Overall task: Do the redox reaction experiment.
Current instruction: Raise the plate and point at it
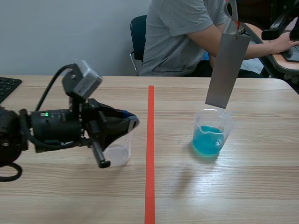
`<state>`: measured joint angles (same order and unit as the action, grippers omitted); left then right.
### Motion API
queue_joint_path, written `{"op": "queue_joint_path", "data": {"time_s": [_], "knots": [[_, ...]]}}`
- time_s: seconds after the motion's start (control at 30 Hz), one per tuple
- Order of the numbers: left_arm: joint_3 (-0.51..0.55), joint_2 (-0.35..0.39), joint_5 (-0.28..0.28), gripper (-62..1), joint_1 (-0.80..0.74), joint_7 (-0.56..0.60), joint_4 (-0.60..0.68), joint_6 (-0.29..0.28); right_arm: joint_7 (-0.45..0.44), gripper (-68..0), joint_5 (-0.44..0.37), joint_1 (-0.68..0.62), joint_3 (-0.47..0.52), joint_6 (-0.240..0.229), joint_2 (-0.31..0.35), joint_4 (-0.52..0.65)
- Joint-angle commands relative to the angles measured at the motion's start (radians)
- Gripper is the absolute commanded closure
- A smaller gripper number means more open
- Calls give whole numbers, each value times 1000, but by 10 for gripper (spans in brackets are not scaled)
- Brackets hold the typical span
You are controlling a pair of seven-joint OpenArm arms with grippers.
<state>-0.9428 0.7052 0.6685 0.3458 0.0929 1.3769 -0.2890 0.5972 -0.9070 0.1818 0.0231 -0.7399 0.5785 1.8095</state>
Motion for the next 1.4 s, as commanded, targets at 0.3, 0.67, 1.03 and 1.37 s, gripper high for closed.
{"op": "queue_joint_path", "data": {"time_s": [0.3, 0.67, 1.03, 1.37], "knots": [[-97, -275, -8, -44, 198, 14, -263, 70, -11, -15, -14, 12, 11, -6, 8, 14], [-97, -479, -64, -44, 307, 14, -494, 40, -12, -15, -14, 12, 11, -6, 8, 14], [-97, -522, -67, -44, 323, 14, -528, -21, -11, -15, -14, 12, 11, -6, 8, 14], [-97, -522, -67, -44, 322, 14, -528, -47, -11, -15, -14, 12, 11, -6, 8, 14]]}}
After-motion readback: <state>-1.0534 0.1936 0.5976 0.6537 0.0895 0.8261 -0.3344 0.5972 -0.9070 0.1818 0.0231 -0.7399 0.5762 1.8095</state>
